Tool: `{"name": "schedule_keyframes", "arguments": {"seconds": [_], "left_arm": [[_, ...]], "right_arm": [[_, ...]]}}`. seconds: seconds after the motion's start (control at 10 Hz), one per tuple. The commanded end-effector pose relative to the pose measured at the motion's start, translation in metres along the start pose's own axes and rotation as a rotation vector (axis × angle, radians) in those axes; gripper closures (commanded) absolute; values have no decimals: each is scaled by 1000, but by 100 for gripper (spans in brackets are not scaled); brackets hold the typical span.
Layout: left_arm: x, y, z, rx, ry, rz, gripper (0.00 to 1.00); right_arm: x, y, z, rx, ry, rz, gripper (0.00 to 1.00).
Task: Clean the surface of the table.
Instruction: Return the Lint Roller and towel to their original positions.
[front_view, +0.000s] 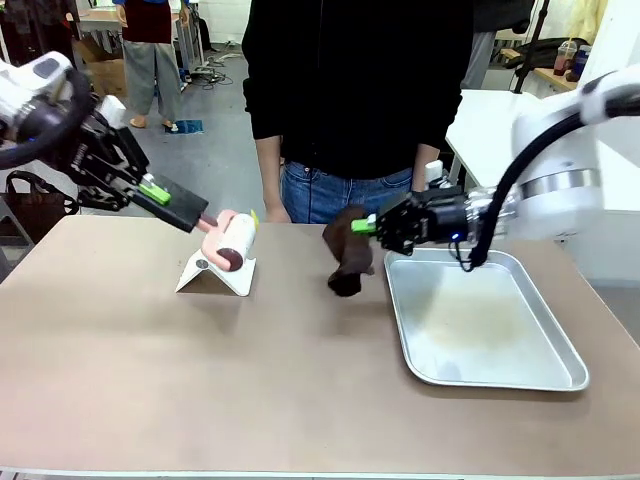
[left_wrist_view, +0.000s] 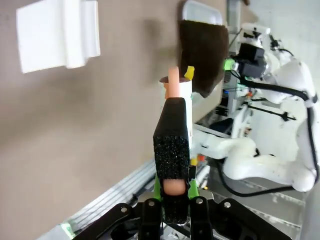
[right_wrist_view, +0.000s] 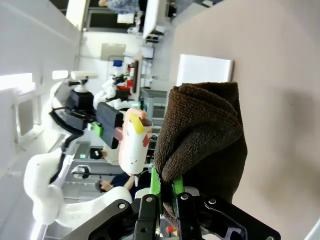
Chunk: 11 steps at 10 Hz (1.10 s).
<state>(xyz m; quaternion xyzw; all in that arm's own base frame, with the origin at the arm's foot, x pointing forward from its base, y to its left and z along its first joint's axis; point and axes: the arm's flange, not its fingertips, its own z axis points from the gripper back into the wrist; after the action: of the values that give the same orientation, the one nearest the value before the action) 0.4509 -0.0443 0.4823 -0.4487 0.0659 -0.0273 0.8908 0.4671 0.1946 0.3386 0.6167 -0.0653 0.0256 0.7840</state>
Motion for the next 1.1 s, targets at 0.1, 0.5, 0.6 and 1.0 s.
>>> {"name": "schedule_keyframes", "arguments": {"seconds": [0.1, 0.5, 0.6, 1.0], "left_arm": [[27, 6, -16, 9, -88, 64, 80], [23, 11, -17, 54, -46, 35, 80], [30, 16, -20, 32, -74, 50, 80], [68, 9, -41, 205, -23, 19, 80]], "right_arm": [[-1, -22, -31, -10, -40, -1, 89], [-7, -26, -26, -29, 2, -19, 89], [-7, -31, -26, -33, -2, -32, 89], [7, -46, -32, -68, 103, -10, 89]]}}
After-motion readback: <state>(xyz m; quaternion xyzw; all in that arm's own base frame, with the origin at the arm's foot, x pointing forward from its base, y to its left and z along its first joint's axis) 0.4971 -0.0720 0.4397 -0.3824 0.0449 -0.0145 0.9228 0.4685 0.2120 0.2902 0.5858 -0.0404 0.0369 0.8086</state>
